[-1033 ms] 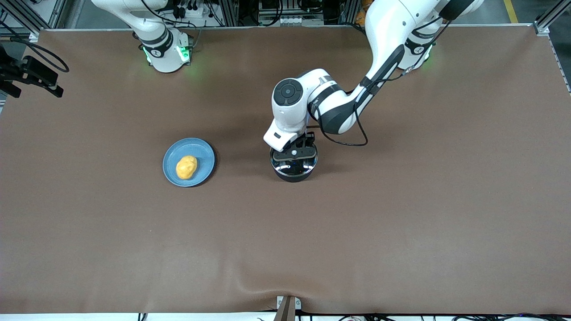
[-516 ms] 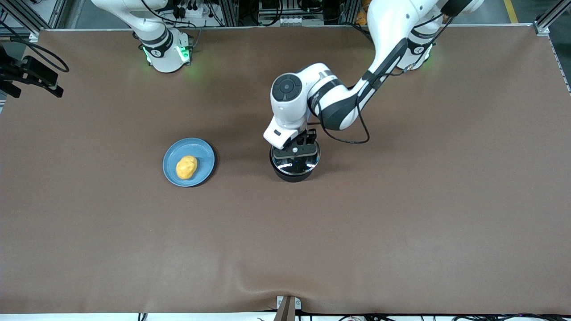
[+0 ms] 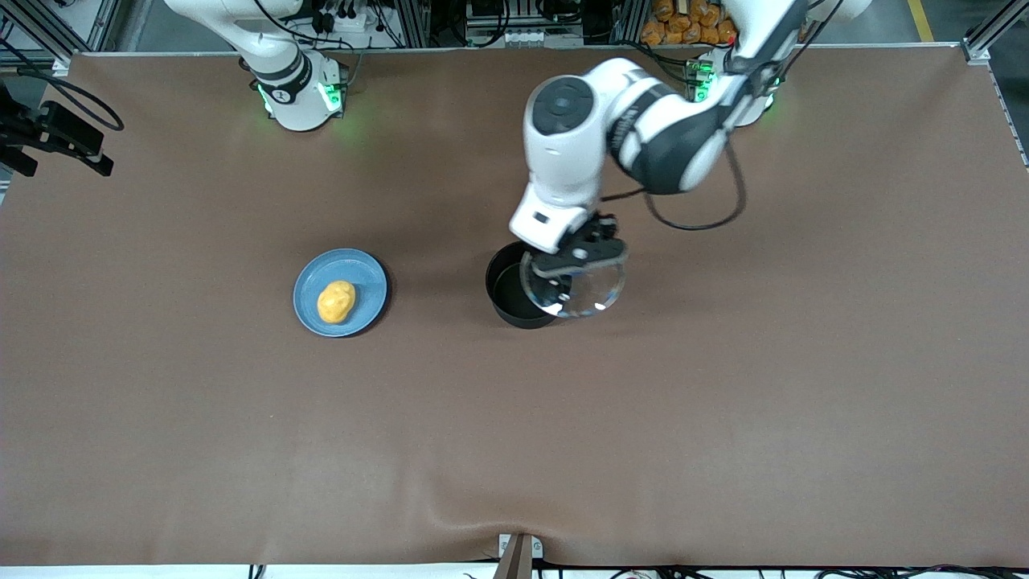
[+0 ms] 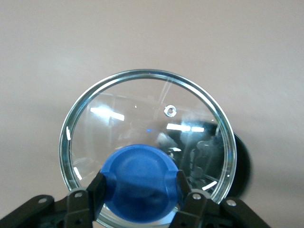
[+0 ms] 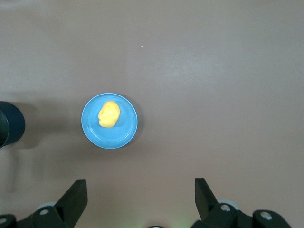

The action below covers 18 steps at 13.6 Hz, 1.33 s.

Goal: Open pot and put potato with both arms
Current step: 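Lift the glass lid off the saucepan and carry it aside with the left gripper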

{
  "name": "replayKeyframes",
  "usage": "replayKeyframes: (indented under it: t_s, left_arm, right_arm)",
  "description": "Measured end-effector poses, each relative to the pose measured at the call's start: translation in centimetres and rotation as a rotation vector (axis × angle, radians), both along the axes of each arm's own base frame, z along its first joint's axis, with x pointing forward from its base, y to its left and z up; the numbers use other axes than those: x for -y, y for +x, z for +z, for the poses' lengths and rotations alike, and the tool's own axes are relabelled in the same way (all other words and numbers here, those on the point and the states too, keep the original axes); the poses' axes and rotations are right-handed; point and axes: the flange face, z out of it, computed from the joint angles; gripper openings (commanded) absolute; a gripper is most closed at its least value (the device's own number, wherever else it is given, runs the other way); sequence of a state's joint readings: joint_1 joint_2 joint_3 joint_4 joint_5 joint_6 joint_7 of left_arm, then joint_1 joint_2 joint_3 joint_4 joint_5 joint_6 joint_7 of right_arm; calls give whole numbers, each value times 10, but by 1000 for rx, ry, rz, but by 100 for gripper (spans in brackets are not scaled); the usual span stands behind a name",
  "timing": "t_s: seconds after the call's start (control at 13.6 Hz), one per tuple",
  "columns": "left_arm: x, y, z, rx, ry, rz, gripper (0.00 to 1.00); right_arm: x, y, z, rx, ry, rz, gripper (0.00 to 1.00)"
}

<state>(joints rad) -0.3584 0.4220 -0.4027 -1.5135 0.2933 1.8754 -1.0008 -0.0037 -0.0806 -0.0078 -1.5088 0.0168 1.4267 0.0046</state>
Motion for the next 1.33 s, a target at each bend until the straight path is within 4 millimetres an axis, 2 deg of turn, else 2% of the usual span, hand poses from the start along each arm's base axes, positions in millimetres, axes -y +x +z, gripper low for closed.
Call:
replayKeyframes:
  t_s: [0.22,0.37,0.66,0.89,1.03,1.11,1.18,1.33]
  left_arm:
    - [-93,56,14,-37,-40,34,0]
    - [-152,79,9,-65,-35,26,0]
    - [-269,101,-42,-149,-21,-9,0]
    - [-338,98,-99,-118,-57,-35,0]
    - [-377,85,-138,-84,-84,-52,0]
    - [-390,78,-155,-75,-95,-55,0]
    - [-395,71,-169,-75,-104,-57,0]
    - [-393,64,-187,-90,-115,-62,0]
  right_arm:
    - [0,9,-13,-26,0,0,100]
    - [0,19,-30,-54,0,0,100]
    - [1,49,-82,-141,1,1,100]
    - [0,70,-127,-211,1,10,100]
    - [-2,84,-154,-236,-2,13,100]
    - [-2,91,-167,-248,-2,14,100]
    - [-2,97,-178,-251,-2,14,100]
    - [-1,109,-193,-234,-2,10,100]
